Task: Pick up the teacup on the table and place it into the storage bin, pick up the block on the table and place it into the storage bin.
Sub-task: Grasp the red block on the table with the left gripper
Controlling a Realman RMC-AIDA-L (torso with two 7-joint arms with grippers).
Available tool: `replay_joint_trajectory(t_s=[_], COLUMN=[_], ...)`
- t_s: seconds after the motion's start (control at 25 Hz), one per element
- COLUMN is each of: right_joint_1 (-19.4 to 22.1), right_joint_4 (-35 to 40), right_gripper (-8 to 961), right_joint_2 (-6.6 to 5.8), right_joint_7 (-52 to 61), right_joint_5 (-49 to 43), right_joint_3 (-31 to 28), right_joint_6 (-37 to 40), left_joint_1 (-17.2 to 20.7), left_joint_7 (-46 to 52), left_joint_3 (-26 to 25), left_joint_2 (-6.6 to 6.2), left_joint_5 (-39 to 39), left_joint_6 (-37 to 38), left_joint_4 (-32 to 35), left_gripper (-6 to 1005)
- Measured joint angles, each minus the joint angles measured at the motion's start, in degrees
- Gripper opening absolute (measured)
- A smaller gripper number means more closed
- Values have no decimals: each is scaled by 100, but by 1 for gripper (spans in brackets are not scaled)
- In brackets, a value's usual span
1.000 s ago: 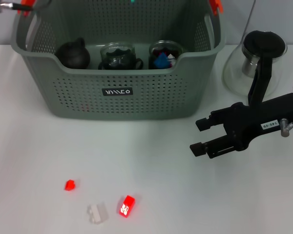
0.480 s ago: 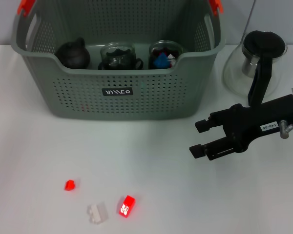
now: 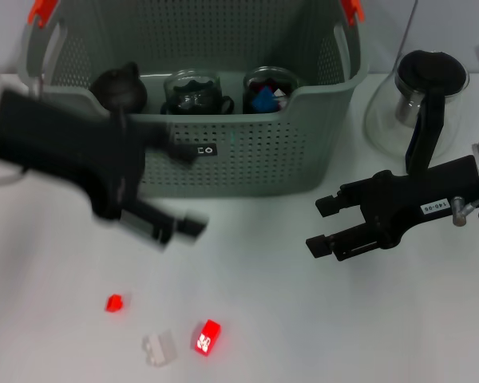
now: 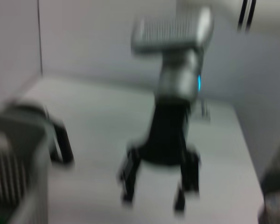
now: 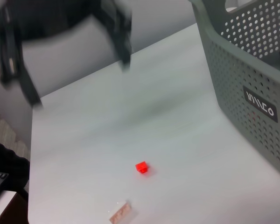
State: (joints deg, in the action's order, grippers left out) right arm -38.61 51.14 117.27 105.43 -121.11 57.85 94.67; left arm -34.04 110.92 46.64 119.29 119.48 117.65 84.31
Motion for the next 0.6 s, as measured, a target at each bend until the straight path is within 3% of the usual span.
replay_joint_trajectory(t_s=[0.28, 0.4, 0.6], right_joint_1=[-43, -50, -65], right_joint_4=[-42, -58, -126], right_gripper=[833, 833, 833], right_joint_2=[-3, -1, 4], right_joint_7=[6, 5, 5], right_joint_5=[0, 0, 0], right_joint_3=[-3, -3, -2], right_joint_6=[-38, -45, -50], left_joint_1=[522, 567, 468], left_joint_7=[-745, -720, -654], left_joint_3=[1174, 1740, 2186], left_joint_2=[476, 506, 509], left_joint_5=[2083, 2703, 3280], left_joint_6=[-575, -1067, -1511], left_joint_4=[440, 168, -262], left_gripper=[942, 938, 932])
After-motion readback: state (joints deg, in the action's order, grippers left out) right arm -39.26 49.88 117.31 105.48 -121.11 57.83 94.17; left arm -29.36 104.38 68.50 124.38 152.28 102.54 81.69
